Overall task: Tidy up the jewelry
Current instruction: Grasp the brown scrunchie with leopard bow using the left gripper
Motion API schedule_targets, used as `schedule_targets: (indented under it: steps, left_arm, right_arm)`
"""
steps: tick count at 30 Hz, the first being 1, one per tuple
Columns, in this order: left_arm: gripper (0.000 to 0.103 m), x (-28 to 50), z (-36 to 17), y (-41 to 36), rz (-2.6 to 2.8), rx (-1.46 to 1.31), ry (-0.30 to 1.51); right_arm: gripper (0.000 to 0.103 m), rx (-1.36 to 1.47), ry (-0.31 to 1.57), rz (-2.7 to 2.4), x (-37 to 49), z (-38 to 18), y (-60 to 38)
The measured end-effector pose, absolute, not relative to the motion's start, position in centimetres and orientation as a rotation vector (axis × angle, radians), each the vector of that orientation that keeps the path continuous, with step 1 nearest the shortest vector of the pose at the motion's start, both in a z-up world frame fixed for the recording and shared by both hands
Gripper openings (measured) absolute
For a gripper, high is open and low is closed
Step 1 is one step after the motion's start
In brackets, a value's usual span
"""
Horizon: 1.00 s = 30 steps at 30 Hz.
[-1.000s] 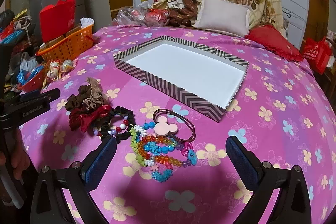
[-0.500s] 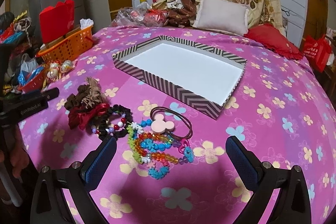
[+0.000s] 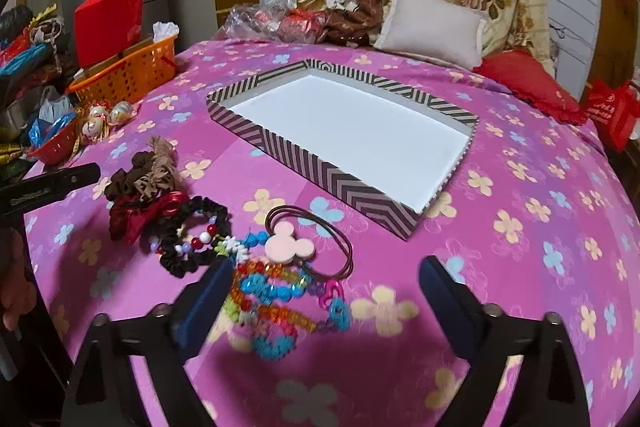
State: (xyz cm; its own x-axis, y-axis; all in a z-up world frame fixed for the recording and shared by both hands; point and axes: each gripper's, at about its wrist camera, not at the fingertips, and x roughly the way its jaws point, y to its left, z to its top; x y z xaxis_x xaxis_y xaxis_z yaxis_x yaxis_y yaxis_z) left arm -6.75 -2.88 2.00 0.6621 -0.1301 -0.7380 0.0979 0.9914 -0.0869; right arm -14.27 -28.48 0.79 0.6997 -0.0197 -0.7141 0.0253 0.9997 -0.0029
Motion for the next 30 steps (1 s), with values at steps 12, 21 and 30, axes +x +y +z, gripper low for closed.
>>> schedule_targets:
  steps: [12,21,30]
  left_arm:
    - [0.066,-3.5,2.0,-2.0,-0.211,-0.155,0.982]
    - [0.066,0.5,1.8,-3.1,-0.2,-0.253,1.119]
    - [0.066,2.3,-0.3,-5.5,-0.181,-0.242,1.201]
  right_arm:
    - [0.078,0.013,0.829,0.069,-11.9,0.2,-28.3]
    - [0.078,0.046,0.85,0.106,-11.3,-0.2,-28.6]
    - [0.078,-0.014,0.875,0.126,-10.7,-0.8,-28.1]
